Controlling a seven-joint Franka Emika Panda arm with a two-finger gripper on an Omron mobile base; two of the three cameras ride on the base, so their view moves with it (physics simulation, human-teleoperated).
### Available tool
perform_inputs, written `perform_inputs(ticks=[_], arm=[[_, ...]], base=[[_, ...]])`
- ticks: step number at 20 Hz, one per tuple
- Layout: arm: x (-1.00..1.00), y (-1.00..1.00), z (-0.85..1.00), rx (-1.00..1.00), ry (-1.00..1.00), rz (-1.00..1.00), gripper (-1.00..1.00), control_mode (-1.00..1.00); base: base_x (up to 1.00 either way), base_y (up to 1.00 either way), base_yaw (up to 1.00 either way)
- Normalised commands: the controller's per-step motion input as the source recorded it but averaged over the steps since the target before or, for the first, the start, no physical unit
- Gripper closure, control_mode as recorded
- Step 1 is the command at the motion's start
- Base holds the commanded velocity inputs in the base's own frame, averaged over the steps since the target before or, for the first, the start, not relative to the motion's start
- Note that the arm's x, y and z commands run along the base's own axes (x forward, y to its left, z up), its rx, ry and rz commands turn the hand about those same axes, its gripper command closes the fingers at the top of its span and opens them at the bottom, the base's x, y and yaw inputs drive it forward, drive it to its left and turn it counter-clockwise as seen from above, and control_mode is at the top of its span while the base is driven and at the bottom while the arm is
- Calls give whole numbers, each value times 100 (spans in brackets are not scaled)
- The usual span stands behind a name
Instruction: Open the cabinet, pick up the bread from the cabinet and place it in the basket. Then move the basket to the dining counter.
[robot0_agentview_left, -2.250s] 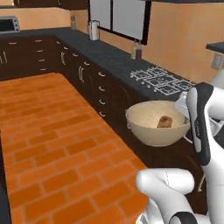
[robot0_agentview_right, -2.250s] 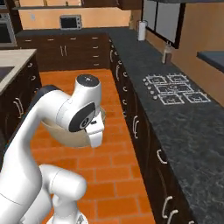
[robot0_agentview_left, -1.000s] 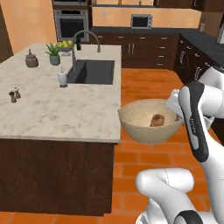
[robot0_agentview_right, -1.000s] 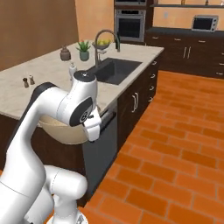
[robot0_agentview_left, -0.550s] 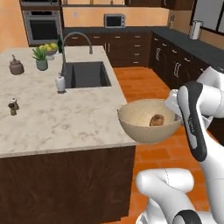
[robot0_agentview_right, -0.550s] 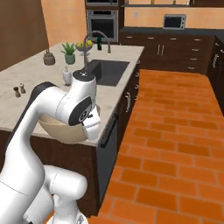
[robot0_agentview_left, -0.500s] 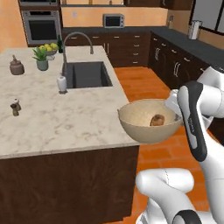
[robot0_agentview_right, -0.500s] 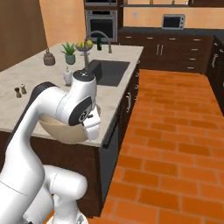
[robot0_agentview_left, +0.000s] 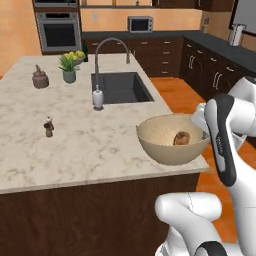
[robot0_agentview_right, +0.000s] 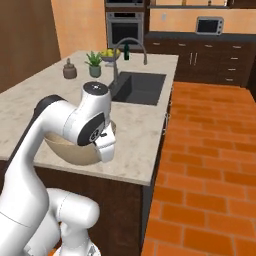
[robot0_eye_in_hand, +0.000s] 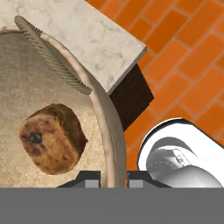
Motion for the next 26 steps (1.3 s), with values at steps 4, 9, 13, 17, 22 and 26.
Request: perform_inputs(ticks=[4,9,13,17,22,26], arm=[[0,0,0,0,0,0,100,100],[0,0,0,0,0,0,100,100],[15,7,0,0,0,0,100,-100],[76,10,0,0,0,0,100,-100],[83,0,-10,1,1,0,100,-100],[80,-1,-51,5,9,0,100,-100]], base=[[43,44,0],[26,59,-3],[23,37,-2],[0,0,0],[0,0,0],[0,0,0]])
